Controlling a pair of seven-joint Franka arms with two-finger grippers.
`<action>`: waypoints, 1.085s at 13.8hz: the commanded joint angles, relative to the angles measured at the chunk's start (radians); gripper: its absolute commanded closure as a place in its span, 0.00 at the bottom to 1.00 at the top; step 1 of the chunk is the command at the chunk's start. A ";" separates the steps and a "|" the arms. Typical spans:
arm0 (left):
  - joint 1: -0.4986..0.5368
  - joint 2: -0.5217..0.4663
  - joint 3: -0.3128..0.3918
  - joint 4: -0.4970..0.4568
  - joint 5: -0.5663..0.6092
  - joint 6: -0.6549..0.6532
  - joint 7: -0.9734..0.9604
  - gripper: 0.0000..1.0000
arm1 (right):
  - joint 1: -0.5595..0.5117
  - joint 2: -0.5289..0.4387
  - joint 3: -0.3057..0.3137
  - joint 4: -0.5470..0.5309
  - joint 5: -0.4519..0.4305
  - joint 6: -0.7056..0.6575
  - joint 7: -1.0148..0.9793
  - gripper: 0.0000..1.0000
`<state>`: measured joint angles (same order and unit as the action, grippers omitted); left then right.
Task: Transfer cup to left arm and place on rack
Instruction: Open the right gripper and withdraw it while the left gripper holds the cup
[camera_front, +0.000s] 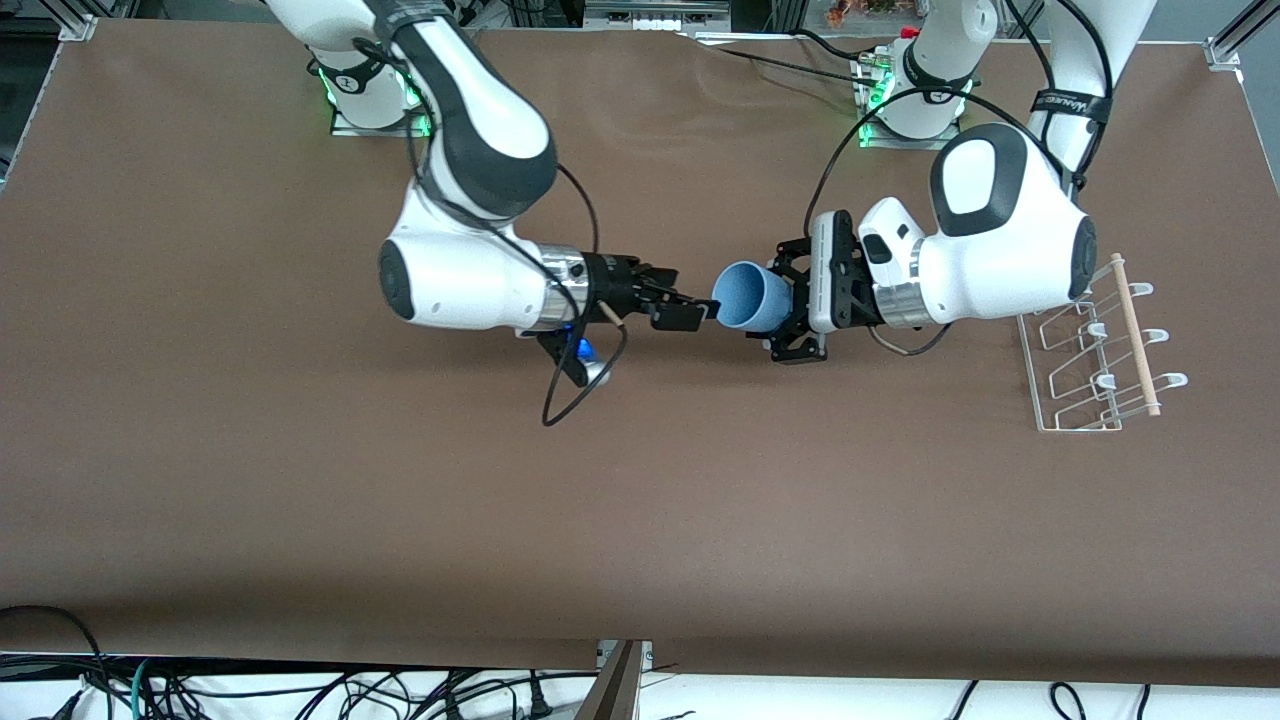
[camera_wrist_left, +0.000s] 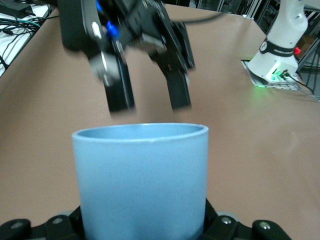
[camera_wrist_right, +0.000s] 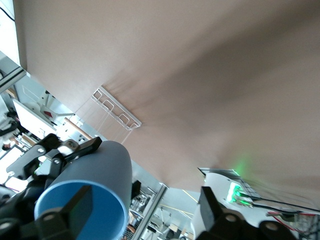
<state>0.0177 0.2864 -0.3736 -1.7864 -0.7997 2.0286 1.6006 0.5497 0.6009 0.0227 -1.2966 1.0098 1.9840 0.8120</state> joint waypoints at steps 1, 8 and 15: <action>0.060 -0.039 0.001 -0.004 0.075 -0.089 0.021 0.98 | -0.080 -0.061 0.003 0.002 -0.077 -0.132 -0.013 0.02; 0.134 -0.043 0.004 0.050 0.465 -0.286 -0.074 0.99 | -0.344 -0.200 -0.006 0.003 -0.302 -0.517 -0.180 0.02; 0.134 -0.049 0.019 0.051 0.949 -0.513 -0.338 1.00 | -0.404 -0.288 -0.139 0.008 -0.593 -0.587 -0.329 0.01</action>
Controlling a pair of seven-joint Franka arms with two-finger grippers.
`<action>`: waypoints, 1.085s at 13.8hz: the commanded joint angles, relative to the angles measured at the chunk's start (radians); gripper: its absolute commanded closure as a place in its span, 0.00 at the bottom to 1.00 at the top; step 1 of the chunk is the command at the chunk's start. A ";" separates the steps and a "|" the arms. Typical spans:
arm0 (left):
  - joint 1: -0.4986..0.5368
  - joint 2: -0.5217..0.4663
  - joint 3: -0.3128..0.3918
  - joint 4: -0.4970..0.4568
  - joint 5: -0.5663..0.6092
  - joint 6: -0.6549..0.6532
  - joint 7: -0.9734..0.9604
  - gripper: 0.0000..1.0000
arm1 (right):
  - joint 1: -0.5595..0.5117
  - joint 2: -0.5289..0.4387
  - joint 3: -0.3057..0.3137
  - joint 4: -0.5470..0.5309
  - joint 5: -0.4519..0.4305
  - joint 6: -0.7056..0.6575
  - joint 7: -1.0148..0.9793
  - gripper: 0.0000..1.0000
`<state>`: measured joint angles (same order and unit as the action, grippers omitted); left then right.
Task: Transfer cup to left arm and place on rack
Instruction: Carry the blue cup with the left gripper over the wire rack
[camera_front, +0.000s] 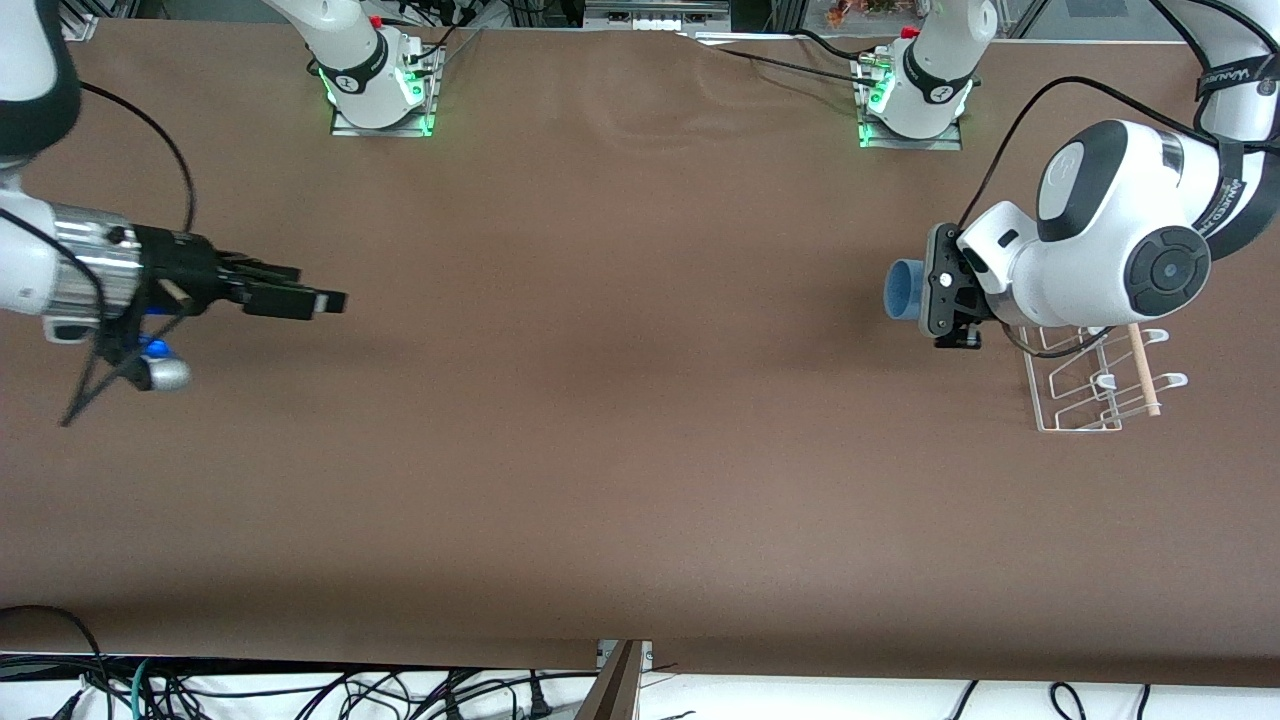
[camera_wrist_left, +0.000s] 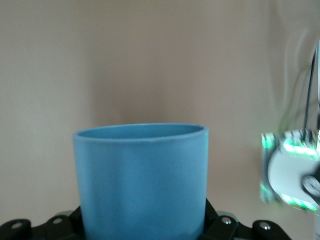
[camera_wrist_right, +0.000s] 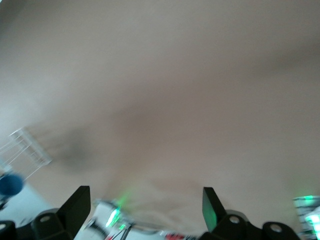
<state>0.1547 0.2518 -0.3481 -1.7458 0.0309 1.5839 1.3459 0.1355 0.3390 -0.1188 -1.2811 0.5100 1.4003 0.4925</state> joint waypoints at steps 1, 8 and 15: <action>-0.003 -0.011 -0.006 0.009 0.183 -0.097 -0.114 1.00 | 0.009 -0.026 0.002 -0.007 -0.141 -0.004 -0.028 0.01; -0.026 0.024 -0.017 -0.052 0.645 -0.246 -0.371 1.00 | 0.010 -0.256 0.050 -0.372 -0.376 0.237 -0.201 0.01; -0.080 0.006 -0.022 -0.404 1.045 -0.269 -0.730 1.00 | 0.009 -0.359 0.048 -0.544 -0.508 0.356 -0.394 0.01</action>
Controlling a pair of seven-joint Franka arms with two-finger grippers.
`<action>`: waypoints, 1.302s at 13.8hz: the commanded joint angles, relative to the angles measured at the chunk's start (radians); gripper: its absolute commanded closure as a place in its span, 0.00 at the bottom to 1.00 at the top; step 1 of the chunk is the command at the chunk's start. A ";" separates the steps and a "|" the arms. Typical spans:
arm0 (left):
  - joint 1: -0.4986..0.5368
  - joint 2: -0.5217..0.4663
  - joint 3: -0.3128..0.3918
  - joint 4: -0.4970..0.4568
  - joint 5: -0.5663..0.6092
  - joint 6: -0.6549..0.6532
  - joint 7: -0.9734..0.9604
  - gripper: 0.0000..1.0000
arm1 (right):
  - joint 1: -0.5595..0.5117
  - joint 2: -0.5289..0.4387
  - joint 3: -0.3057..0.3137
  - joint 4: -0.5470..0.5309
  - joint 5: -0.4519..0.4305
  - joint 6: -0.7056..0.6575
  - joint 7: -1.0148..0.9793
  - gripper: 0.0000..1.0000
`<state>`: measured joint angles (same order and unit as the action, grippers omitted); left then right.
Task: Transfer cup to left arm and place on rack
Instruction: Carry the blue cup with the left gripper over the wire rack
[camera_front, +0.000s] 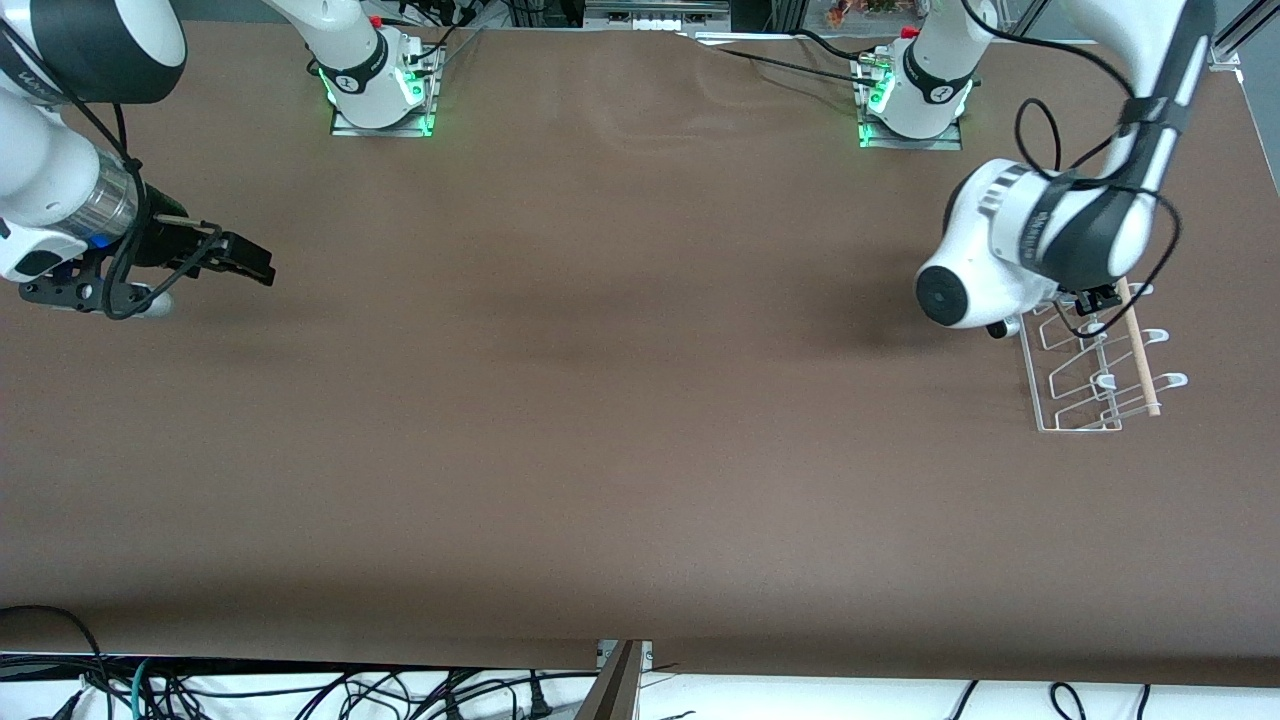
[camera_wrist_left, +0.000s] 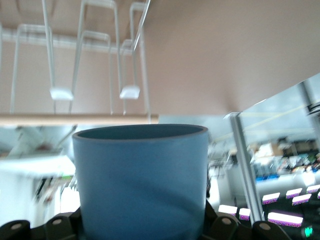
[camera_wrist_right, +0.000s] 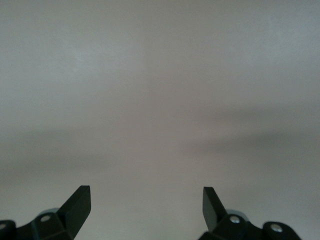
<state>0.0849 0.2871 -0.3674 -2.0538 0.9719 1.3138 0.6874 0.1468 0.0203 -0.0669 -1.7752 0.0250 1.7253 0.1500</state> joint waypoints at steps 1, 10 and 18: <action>-0.005 -0.031 -0.005 -0.127 0.140 0.013 -0.094 1.00 | -0.003 -0.039 -0.005 -0.050 -0.023 0.028 -0.058 0.01; 0.032 -0.023 -0.007 -0.287 0.327 0.128 -0.252 1.00 | -0.003 -0.031 -0.005 -0.029 -0.022 -0.013 -0.061 0.01; 0.041 0.021 -0.005 -0.318 0.405 0.147 -0.308 1.00 | -0.001 0.006 -0.007 0.046 -0.056 -0.066 -0.197 0.01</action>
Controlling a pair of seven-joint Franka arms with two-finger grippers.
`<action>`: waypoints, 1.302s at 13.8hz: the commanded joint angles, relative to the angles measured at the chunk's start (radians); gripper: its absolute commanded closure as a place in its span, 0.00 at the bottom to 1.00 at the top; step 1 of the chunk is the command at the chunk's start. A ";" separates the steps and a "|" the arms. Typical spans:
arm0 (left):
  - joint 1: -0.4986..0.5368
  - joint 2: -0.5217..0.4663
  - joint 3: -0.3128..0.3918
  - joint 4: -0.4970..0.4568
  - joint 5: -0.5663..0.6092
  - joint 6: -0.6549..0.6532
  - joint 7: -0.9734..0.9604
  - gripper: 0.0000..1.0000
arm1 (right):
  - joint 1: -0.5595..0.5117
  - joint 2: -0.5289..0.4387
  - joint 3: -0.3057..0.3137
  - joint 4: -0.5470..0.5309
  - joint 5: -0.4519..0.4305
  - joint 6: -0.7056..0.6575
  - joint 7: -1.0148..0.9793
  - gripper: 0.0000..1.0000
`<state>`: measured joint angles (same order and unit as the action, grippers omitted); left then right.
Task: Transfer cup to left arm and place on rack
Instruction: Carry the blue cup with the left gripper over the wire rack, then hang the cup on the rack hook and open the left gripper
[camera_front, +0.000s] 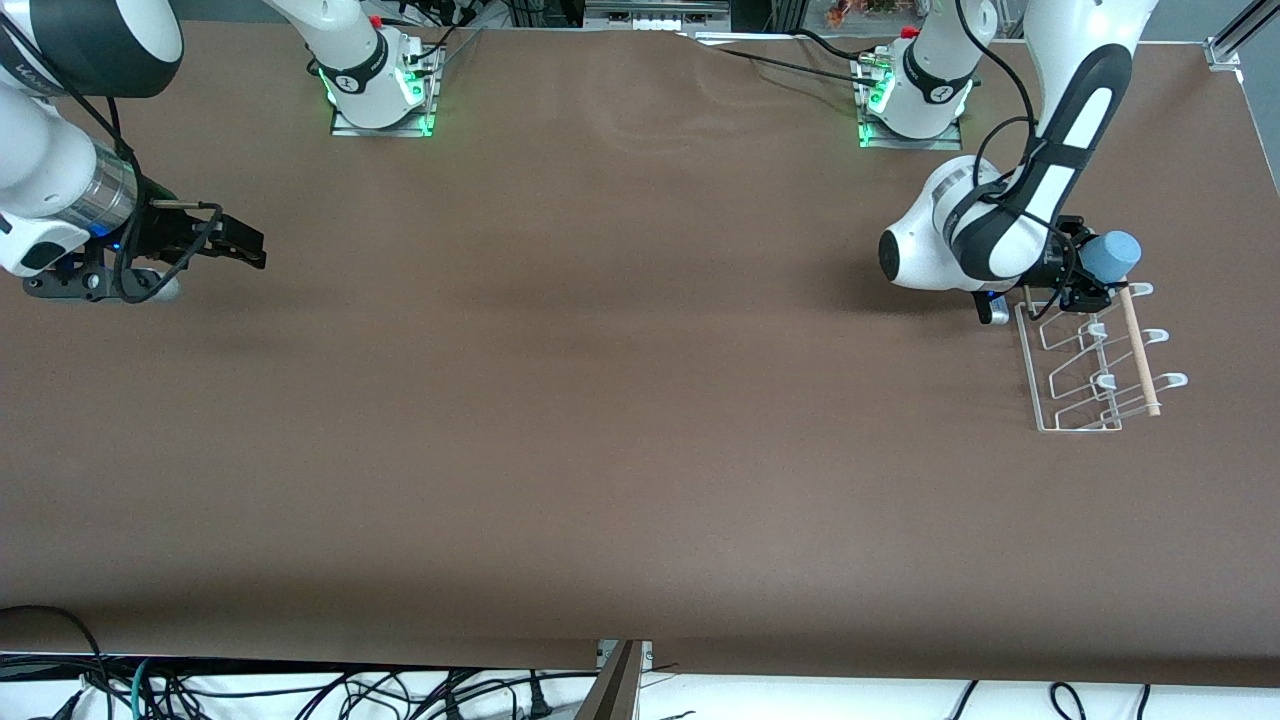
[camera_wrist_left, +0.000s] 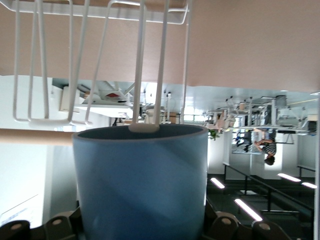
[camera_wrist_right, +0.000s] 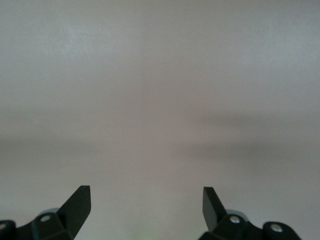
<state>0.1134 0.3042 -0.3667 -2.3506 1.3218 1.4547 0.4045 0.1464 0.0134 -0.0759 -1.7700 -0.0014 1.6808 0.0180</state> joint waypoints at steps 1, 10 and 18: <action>0.012 0.004 -0.006 -0.030 0.060 0.007 -0.030 1.00 | -0.001 0.016 0.002 0.064 -0.032 -0.021 -0.075 0.01; 0.019 0.090 -0.004 -0.058 0.163 0.024 -0.095 1.00 | 0.005 0.056 0.004 0.142 -0.023 -0.023 -0.076 0.01; 0.022 0.101 -0.008 -0.078 0.191 0.010 -0.182 0.00 | 0.007 0.056 0.004 0.142 -0.022 -0.024 -0.075 0.01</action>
<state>0.1323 0.4280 -0.3674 -2.4179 1.4843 1.4718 0.2330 0.1485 0.0619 -0.0711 -1.6512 -0.0177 1.6774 -0.0449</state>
